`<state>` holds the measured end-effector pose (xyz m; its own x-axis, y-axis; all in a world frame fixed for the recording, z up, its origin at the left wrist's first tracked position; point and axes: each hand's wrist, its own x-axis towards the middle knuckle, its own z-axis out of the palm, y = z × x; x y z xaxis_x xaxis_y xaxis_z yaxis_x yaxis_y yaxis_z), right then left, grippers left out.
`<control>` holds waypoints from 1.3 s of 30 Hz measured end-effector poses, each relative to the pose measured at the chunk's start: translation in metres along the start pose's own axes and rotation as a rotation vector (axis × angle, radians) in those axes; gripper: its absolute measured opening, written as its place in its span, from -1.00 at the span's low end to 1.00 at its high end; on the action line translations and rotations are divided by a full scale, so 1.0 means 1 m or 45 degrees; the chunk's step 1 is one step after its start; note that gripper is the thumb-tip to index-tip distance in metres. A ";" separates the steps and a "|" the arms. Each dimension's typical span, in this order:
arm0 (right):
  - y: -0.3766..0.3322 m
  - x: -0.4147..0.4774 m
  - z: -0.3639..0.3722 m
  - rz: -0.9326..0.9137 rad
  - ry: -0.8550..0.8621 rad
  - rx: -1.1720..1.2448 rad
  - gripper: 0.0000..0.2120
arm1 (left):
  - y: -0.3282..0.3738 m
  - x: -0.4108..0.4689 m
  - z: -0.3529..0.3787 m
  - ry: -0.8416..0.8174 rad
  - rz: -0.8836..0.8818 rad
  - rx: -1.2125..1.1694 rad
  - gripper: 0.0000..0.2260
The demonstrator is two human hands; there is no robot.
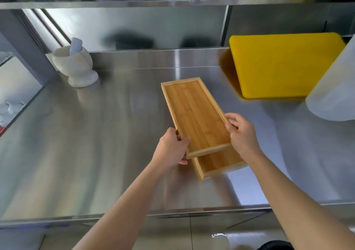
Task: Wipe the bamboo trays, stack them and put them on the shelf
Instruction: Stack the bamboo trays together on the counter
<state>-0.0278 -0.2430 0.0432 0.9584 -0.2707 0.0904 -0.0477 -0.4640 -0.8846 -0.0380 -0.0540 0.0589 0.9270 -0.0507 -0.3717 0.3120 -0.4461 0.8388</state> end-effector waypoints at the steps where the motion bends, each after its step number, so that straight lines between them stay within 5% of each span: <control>1: 0.008 0.000 -0.008 -0.013 0.000 -0.014 -0.77 | 0.002 0.000 0.010 -0.020 -0.014 -0.007 -0.83; 14: 0.071 0.005 -0.032 -0.064 -0.127 -0.026 -0.78 | -0.005 0.001 0.072 0.107 -0.193 0.005 -0.80; 19: 0.075 0.008 -0.026 -0.045 -0.154 -0.037 -0.79 | -0.012 -0.001 0.080 0.265 -0.085 0.104 -0.88; 25: 0.082 -0.002 -0.023 -0.001 -0.199 -0.056 -0.74 | -0.032 0.003 0.084 0.398 0.158 0.231 -0.71; 28: 0.083 -0.004 -0.027 -0.020 -0.298 -0.008 -0.61 | -0.045 0.004 0.084 0.465 0.178 0.150 -0.83; 31: 0.086 -0.005 -0.038 0.033 -0.507 0.085 -0.36 | -0.059 -0.002 0.081 0.309 0.170 -0.024 -0.23; 34: 0.090 -0.006 -0.049 0.087 -0.723 0.044 -0.05 | -0.069 -0.008 0.085 0.153 0.138 0.024 0.05; 39: 0.102 -0.008 -0.048 0.075 -0.829 -0.158 0.13 | -0.072 -0.013 0.095 0.054 0.217 -0.010 -0.15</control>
<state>-0.0537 -0.3290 -0.0253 0.9256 0.2482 -0.2858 -0.0998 -0.5683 -0.8168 -0.0920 -0.1057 -0.0349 0.9744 -0.0870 -0.2072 0.1514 -0.4271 0.8914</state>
